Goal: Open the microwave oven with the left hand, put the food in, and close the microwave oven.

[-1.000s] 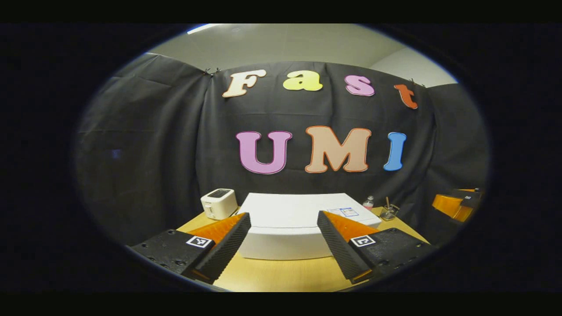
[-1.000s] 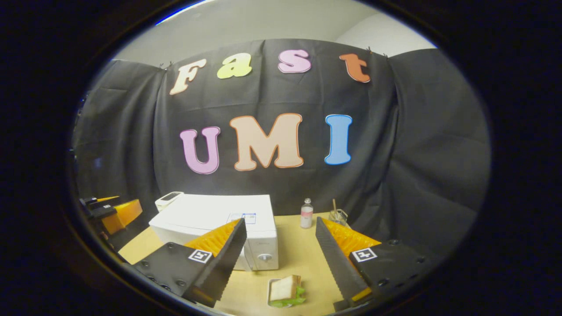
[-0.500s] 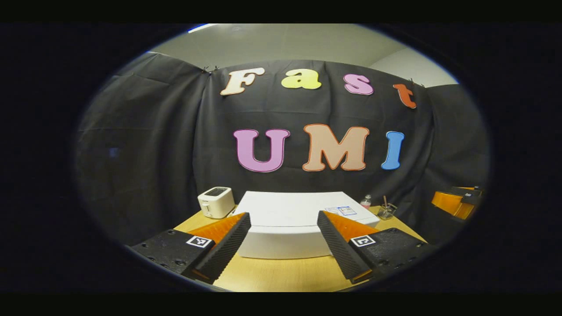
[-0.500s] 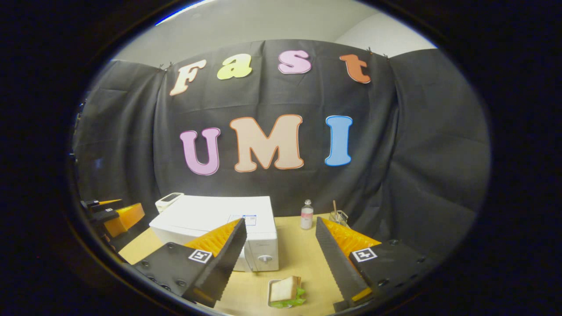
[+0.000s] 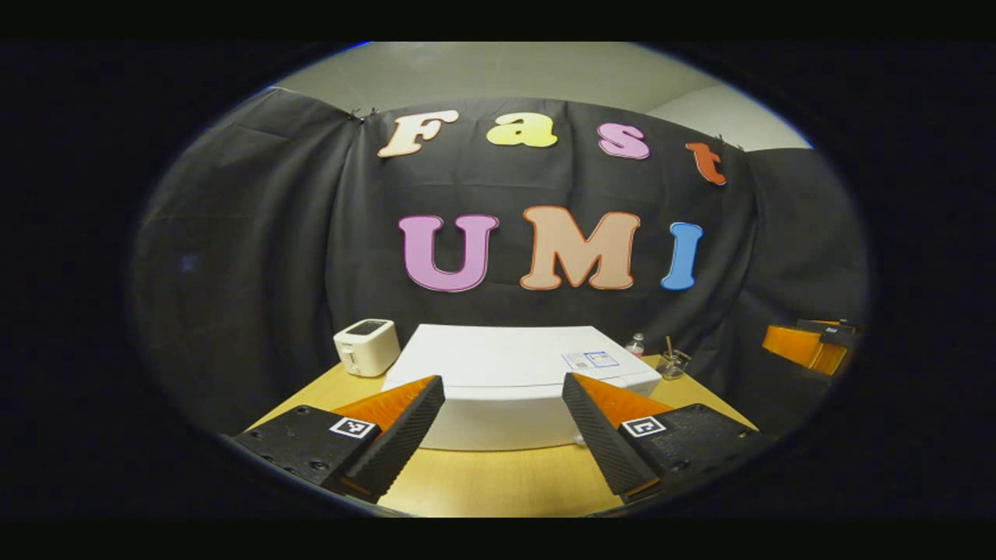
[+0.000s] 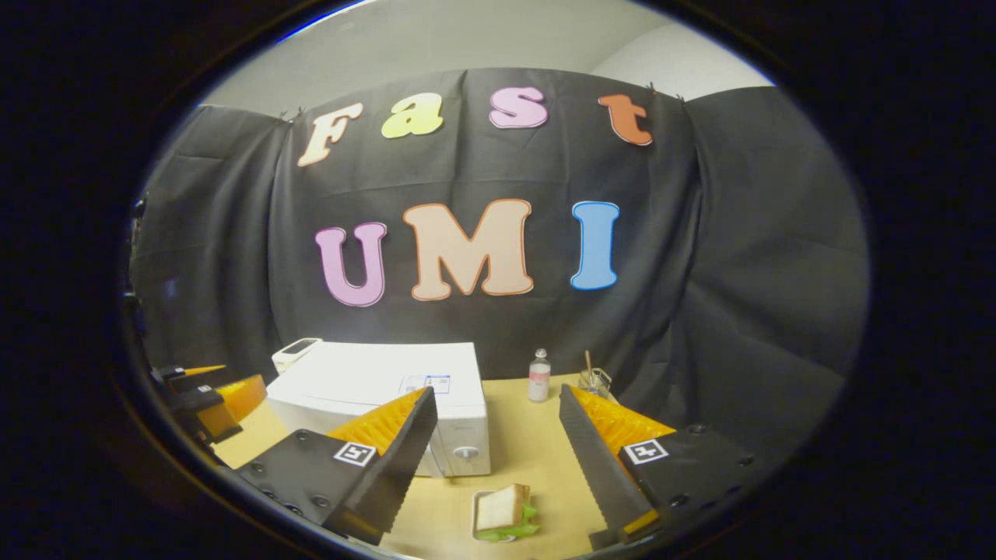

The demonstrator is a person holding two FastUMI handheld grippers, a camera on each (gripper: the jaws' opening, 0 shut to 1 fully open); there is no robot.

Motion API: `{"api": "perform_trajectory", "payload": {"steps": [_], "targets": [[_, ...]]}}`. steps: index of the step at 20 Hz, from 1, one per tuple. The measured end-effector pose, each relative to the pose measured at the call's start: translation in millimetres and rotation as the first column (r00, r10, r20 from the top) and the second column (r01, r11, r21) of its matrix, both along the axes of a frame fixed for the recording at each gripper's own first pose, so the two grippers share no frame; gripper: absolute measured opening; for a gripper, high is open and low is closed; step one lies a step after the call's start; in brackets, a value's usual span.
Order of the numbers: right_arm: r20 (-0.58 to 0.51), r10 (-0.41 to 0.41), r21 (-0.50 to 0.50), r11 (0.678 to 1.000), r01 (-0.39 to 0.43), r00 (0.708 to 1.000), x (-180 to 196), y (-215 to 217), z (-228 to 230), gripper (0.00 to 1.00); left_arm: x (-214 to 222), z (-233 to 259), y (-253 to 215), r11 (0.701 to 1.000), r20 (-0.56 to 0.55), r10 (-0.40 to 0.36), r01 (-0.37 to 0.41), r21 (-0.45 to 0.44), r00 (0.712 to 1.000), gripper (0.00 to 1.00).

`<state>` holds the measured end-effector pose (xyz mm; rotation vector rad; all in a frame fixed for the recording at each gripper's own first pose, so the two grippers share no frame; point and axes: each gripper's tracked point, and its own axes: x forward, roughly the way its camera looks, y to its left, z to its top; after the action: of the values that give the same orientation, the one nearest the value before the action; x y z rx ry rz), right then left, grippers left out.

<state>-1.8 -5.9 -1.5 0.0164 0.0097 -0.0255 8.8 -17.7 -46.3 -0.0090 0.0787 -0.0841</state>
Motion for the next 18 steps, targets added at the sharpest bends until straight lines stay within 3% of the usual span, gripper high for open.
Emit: {"api": "perform_trajectory", "payload": {"steps": [10, 18], "targets": [[-0.057, -0.032, 0.034, 0.999, 0.034, 0.998, 0, -28, -19, 0.97, 20, -94, -46, 0.995, -0.173, -0.071, 0.058, -0.076, 0.982, 1.0], [-0.076, -0.042, 0.038, 0.998, 0.045, 0.996, 10, -55, -24, 0.99, 47, -168, -101, 0.99, -0.326, -0.136, 0.122, -0.065, 0.935, 0.95]]}}
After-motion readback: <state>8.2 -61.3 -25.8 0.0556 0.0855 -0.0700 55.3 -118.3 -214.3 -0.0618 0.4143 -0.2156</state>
